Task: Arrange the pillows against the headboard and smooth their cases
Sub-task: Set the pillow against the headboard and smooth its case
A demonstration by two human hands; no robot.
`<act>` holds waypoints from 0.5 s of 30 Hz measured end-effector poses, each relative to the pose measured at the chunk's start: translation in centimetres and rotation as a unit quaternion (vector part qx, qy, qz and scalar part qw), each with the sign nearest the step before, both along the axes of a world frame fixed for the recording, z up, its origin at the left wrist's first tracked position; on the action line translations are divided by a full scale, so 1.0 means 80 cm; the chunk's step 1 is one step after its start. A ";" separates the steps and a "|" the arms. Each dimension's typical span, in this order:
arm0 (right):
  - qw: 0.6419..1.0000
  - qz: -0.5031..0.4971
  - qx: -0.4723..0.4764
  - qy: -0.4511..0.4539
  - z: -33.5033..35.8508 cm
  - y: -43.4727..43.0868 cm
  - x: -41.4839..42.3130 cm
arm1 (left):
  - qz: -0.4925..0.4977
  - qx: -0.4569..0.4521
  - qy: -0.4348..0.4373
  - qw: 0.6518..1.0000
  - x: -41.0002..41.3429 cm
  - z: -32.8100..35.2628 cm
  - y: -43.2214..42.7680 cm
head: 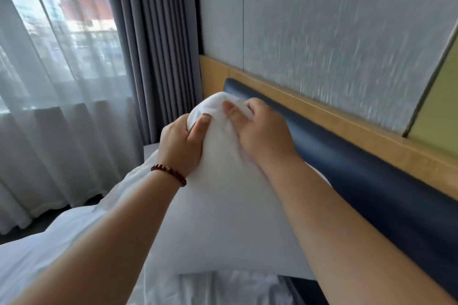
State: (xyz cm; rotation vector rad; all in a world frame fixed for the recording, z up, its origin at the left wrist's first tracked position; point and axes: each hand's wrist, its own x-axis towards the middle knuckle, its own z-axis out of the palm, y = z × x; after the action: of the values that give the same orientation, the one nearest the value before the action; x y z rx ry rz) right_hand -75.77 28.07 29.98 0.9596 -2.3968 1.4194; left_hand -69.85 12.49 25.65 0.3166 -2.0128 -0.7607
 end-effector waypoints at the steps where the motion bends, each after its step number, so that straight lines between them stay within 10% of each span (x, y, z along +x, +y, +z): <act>1: 0.999 0.005 0.035 0.005 -0.004 -0.011 -0.003 | 0.014 0.015 -0.020 1.000 -0.005 -0.004 -0.014; 7: 0.980 -0.047 0.178 0.075 -0.070 -0.069 -0.042 | -0.033 0.096 -0.069 0.992 -0.052 -0.060 -0.092; 15: 0.922 -0.139 0.360 0.035 -0.149 -0.133 -0.142 | -0.065 0.131 -0.344 0.928 -0.099 -0.300 -0.122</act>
State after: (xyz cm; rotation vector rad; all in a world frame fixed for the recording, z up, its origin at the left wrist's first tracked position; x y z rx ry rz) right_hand -87.15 17.42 18.05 0.7180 -2.8932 0.3777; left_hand -77.73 2.75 1.67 0.6868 -2.6054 -1.1164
